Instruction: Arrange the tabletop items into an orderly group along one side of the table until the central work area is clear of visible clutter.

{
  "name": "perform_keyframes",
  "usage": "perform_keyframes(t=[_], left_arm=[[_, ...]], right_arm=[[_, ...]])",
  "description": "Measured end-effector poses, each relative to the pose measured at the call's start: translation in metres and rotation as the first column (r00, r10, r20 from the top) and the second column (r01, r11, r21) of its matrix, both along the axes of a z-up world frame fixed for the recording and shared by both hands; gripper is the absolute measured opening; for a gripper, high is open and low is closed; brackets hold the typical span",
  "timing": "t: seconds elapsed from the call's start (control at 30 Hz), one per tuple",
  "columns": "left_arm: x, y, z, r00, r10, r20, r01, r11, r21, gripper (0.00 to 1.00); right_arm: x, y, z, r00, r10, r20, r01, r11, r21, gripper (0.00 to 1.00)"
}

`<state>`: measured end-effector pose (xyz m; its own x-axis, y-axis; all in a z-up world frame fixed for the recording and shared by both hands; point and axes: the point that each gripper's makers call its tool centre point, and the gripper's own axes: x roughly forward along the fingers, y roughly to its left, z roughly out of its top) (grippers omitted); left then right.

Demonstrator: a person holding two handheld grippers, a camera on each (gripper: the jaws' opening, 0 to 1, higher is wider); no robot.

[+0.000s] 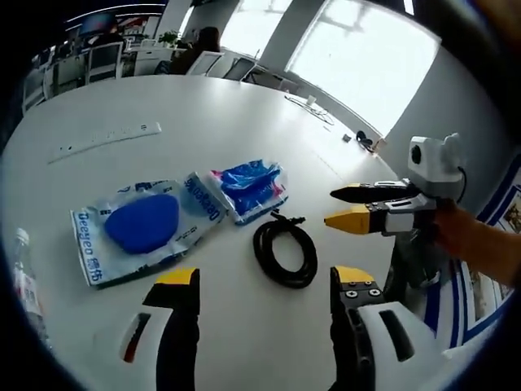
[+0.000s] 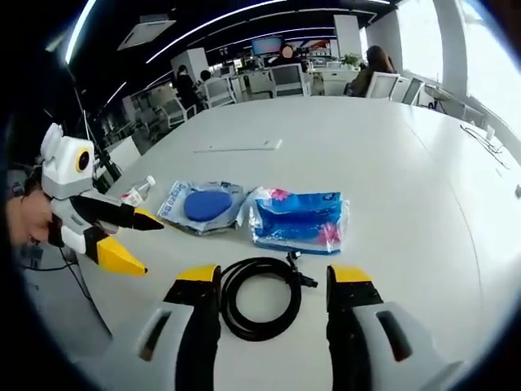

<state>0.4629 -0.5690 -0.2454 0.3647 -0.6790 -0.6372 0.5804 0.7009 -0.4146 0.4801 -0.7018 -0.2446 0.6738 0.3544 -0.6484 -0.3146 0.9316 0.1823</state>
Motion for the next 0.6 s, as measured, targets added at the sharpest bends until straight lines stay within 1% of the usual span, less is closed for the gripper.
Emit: perform_keyframes(t=[0.23, 0.27, 0.6], left_arm=[[-0.004, 0.024, 0.009, 0.999, 0.039, 0.011, -0.039, 0.999, -0.012, 0.71], [-0.005, 0.029, 0.011, 0.999, 0.048, 0.015, -0.048, 0.999, -0.013, 0.71], [-0.012, 0.072, 0.024, 0.993, 0.108, 0.038, -0.107, 0.994, -0.022, 0.74]], right_arm=[[0.002, 0.021, 0.008, 0.999, 0.038, 0.01, -0.038, 0.999, 0.009, 0.53], [0.004, 0.026, 0.01, 0.999, 0.049, 0.019, -0.049, 0.999, 0.011, 0.53], [0.007, 0.063, 0.021, 0.993, 0.109, 0.04, -0.11, 0.994, 0.02, 0.55]])
